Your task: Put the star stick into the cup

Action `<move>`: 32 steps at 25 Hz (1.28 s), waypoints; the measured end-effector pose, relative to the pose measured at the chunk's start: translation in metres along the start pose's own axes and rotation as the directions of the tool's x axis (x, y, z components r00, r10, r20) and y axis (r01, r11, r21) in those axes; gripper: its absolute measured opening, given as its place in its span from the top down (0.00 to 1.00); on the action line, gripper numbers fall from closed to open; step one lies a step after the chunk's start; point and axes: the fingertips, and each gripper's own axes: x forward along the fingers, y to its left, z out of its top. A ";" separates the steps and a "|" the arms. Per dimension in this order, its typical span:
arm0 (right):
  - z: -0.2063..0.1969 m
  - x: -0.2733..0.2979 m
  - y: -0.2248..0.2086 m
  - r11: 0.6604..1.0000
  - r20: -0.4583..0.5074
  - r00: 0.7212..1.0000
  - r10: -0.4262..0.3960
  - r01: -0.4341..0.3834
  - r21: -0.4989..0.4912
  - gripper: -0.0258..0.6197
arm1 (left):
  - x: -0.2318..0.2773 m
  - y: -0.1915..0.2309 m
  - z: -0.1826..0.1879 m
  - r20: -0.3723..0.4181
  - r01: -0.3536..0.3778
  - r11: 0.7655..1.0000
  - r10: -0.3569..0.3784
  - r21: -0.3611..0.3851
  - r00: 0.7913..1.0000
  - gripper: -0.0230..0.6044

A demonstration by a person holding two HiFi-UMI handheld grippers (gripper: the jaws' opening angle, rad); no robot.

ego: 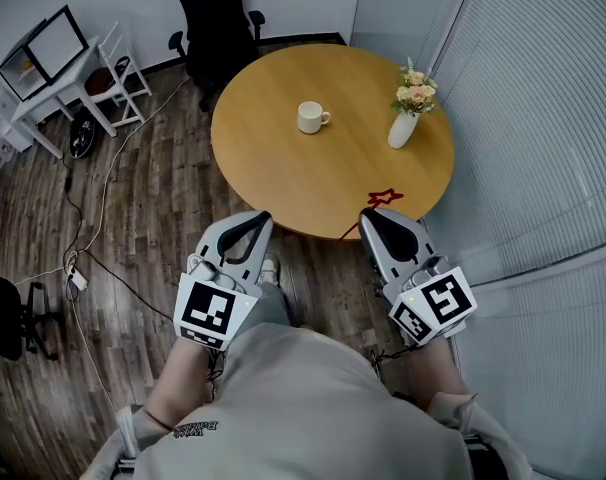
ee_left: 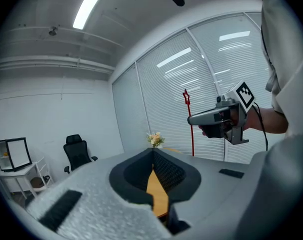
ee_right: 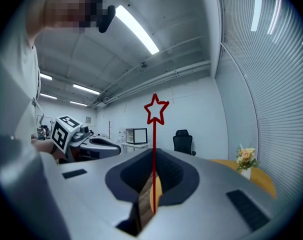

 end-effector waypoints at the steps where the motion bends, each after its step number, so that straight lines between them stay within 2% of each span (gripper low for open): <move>1: -0.002 0.003 -0.001 1.000 0.001 1.000 -0.001 0.001 -0.001 0.91 | 0.003 0.001 -0.004 -0.003 0.005 1.000 -0.005 0.001 1.000 0.93; 11: -0.005 0.074 -0.032 0.999 -0.030 0.999 -0.038 0.038 -0.031 0.91 | 0.050 0.063 -0.023 -0.023 0.037 0.999 -0.038 -0.027 0.999 0.93; 18: -0.009 0.133 -0.064 0.999 -0.065 0.997 -0.050 0.049 -0.012 0.91 | 0.095 0.113 -0.031 -0.042 0.069 0.997 -0.071 -0.043 0.997 0.93; 32: 0.007 0.243 -0.131 0.983 -0.049 0.982 -0.184 0.184 -0.003 0.91 | 0.176 0.216 -0.044 -0.036 0.179 0.983 -0.180 -0.035 0.983 0.93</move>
